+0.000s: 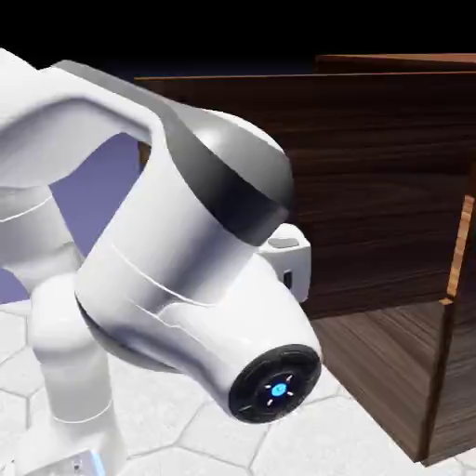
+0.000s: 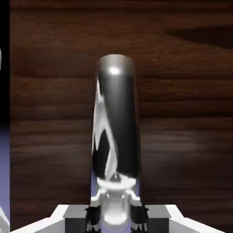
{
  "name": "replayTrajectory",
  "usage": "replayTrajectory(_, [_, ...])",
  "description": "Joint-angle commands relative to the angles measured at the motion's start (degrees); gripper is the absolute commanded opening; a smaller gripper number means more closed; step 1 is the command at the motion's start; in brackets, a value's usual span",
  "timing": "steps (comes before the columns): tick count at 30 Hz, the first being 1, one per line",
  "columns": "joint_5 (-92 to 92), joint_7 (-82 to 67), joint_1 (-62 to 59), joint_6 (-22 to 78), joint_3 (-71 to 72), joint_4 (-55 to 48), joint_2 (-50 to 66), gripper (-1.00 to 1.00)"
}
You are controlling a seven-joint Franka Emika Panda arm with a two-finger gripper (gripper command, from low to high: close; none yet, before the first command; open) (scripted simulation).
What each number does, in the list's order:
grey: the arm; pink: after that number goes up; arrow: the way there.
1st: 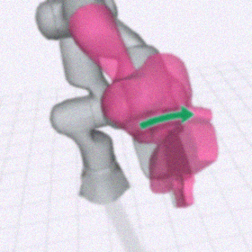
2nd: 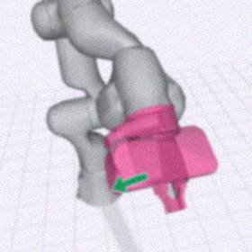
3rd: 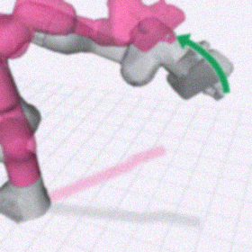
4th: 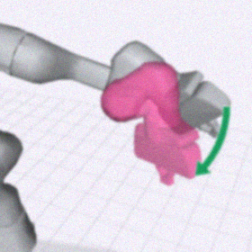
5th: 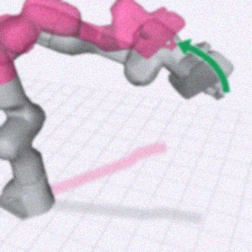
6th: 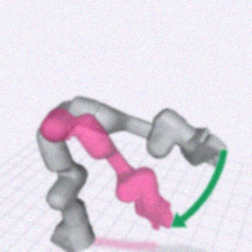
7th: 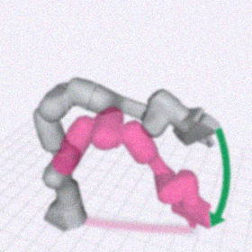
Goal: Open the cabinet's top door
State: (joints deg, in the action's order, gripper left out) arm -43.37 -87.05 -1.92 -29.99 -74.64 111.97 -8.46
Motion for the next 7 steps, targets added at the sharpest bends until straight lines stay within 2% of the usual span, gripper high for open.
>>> replayTrajectory(1, [0.2, -1.9, 0.9, 1.5, -1.6, -1.0, 2.1, -1.00])
replayTrajectory(3, [0.4, -4.2, 4.1, 3.3, -5.7, -2.3, 4.7, -1.00])
replayTrajectory(7, [0.6, -2.1, 12.4, 2.0, -12.9, -2.5, 2.4, -1.00])
